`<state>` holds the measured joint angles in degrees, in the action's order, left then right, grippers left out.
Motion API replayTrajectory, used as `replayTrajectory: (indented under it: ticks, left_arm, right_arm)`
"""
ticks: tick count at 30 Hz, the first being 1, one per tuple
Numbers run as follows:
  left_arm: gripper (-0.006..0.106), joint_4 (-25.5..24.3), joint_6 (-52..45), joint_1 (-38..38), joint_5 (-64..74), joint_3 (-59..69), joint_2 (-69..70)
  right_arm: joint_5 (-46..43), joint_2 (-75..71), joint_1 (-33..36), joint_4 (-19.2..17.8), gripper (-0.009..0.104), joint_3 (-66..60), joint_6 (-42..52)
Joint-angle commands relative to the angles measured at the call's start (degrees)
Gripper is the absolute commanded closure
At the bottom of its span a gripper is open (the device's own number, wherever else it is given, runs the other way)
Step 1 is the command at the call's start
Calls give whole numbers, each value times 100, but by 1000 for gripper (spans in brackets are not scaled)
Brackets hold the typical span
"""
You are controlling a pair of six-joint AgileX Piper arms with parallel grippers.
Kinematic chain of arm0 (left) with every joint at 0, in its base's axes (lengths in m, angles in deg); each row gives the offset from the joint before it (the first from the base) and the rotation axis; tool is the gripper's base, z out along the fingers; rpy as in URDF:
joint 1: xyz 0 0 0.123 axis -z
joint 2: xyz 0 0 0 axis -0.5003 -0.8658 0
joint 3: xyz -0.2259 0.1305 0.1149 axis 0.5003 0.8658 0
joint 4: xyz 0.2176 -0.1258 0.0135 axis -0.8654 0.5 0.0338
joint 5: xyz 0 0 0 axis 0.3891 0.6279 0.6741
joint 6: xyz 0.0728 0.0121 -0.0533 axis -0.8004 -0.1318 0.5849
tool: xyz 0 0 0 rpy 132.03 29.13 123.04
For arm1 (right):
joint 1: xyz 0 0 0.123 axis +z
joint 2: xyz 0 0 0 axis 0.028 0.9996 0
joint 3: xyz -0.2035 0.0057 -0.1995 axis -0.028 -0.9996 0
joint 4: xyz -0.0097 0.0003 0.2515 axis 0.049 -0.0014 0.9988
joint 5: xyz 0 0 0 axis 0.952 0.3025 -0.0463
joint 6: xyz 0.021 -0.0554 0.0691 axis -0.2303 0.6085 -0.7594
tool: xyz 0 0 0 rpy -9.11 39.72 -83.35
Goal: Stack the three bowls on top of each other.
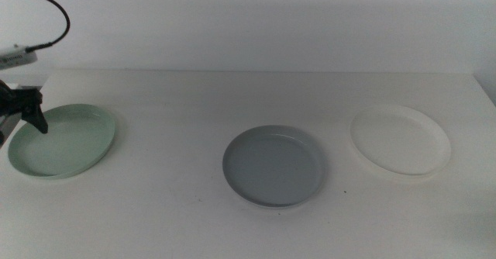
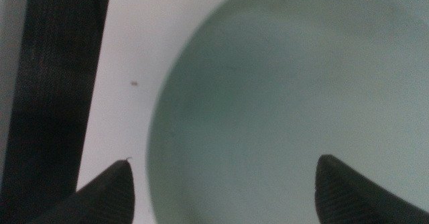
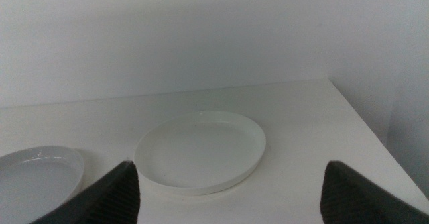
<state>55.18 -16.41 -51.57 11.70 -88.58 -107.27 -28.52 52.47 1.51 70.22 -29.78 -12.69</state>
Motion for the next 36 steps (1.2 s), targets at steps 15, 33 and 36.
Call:
replayTrajectory:
  ticks: [15, 33, 36]
  left_arm:
    - [59, -77, -99, -175, 37, -15, -500]
    - [102, 693, 325, 2008, 726, -87, 1467]
    - [102, 526, 720, 2912, 395, -85, 1353]
  right_arm:
    - [-71, -27, 12, -34, 6, -21, 43]
    - [-71, -27, 12, -34, 6, -21, 43]
    - [-71, -27, 12, -34, 6, -21, 43]
